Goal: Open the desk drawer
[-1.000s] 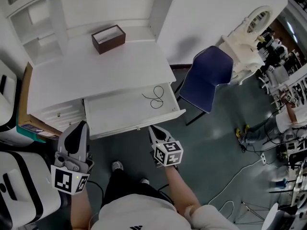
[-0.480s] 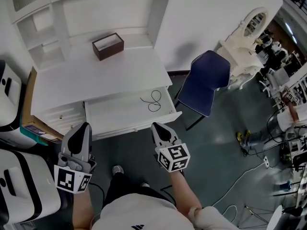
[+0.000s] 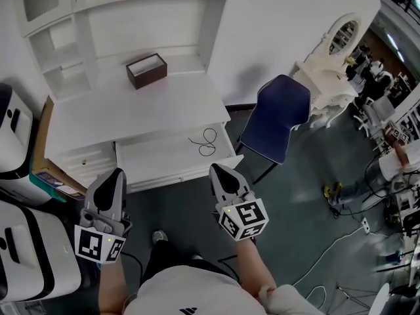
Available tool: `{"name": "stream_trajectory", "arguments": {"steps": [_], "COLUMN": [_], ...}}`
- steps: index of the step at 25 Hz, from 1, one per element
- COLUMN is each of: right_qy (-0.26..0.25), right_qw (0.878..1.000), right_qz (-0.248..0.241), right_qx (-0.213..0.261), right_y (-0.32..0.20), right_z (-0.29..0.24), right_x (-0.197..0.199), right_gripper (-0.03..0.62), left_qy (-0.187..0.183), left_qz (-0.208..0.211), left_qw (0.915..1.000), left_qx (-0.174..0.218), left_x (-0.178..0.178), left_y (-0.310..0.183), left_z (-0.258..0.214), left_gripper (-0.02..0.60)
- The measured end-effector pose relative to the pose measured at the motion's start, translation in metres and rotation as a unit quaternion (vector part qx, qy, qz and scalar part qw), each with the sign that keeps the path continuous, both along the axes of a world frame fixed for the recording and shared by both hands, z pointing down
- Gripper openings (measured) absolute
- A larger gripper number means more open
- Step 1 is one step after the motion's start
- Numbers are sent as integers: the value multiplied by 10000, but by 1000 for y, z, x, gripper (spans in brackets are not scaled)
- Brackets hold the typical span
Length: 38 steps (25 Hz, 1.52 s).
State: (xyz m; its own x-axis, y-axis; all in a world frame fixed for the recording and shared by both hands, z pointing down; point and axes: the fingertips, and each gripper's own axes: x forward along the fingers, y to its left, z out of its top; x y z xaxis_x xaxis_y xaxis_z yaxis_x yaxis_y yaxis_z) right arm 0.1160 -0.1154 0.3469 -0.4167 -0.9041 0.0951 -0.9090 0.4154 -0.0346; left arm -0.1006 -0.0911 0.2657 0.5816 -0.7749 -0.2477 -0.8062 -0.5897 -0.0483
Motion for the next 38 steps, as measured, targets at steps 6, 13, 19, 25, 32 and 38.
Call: {"name": "stream_trajectory", "arguments": {"steps": [6, 13, 19, 25, 32, 38], "right_qy": [92, 128, 79, 123, 119, 64], "right_qw": [9996, 9979, 9964, 9956, 9952, 9953], "right_qz": [11, -55, -17, 10, -20, -36], "right_qx": [265, 635, 844, 929, 967, 969], "right_y": [15, 35, 50, 61, 68, 69], "right_z": [-19, -46, -64, -66, -66, -68], "right_x": [4, 6, 16, 25, 32, 35], "right_gripper": [-17, -15, -16, -16, -15, -15], "left_qy": [-4, 32, 53, 88, 74, 66], "left_qz": [-23, -87, -146, -184, -233, -242], "left_qw": [10000, 9998, 9997, 9995, 9994, 9993], "left_qx": [91, 152, 187, 245, 249, 259], "left_x": [6, 11, 19, 25, 32, 36], "left_y": [13, 30, 42, 52, 60, 63], "left_z": [-7, -12, -15, -16, -17, -18], "left_gripper": [6, 6, 6, 6, 6, 6]}}
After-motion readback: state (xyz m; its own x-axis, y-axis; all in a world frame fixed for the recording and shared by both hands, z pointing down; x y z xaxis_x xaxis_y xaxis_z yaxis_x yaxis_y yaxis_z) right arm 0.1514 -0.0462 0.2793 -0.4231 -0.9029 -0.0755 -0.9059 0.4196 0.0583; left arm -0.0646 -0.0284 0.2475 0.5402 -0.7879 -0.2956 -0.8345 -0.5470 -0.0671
